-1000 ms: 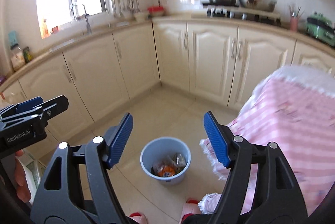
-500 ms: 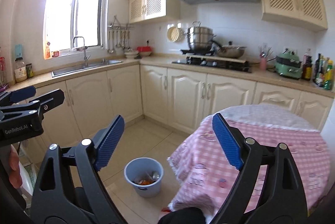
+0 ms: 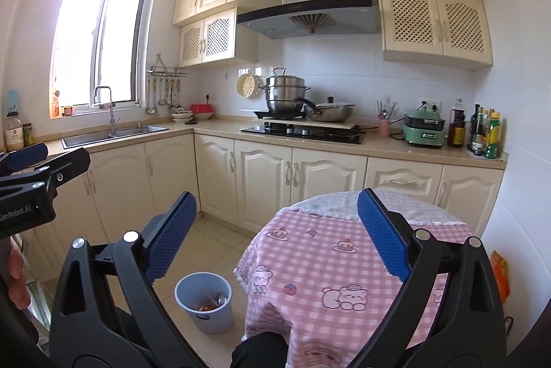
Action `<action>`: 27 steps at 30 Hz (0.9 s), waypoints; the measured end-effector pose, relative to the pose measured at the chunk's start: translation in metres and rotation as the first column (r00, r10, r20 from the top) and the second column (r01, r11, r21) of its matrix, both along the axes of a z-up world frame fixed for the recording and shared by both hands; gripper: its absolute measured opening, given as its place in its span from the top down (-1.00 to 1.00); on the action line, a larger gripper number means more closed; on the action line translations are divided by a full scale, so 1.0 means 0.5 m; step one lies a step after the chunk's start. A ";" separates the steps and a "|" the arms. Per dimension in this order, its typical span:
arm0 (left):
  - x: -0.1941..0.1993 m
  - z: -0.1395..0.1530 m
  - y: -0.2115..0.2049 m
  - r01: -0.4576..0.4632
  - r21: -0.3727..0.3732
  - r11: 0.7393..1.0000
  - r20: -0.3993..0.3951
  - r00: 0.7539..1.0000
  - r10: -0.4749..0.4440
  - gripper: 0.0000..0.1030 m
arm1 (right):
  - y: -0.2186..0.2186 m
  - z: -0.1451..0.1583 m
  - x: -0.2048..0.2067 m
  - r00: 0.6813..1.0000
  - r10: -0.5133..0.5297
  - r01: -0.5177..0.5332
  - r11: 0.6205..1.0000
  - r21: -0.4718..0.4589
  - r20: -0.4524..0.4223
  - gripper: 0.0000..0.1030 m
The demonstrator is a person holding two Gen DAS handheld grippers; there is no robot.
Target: Collect trash
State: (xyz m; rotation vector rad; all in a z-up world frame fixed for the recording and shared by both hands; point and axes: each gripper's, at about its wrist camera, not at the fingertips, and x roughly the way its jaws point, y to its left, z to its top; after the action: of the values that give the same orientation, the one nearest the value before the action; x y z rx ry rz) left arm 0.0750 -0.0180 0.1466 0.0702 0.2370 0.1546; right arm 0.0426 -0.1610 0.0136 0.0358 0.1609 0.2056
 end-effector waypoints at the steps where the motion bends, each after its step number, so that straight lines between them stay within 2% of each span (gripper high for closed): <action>1: -0.002 0.000 -0.006 0.000 0.006 1.000 0.002 1.000 0.000 -0.82 | -0.003 0.001 -0.003 1.000 -0.004 0.004 1.000 0.002 0.004 -0.81; 12: 0.005 -0.013 -0.022 -0.007 0.009 1.000 -0.009 1.000 0.007 -0.82 | -0.023 0.003 -0.012 1.000 -0.002 0.001 1.000 0.030 0.013 -0.81; 27: 0.011 -0.019 -0.010 -0.009 0.009 1.000 -0.011 1.000 0.009 -0.82 | -0.002 -0.003 -0.010 1.000 0.005 -0.005 1.000 0.019 0.007 -0.82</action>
State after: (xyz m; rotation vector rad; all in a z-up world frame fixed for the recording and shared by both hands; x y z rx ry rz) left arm 0.0804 -0.0232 0.1372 0.0791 0.2476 0.1644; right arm 0.0377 -0.1619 0.0121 0.0540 0.1516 0.2125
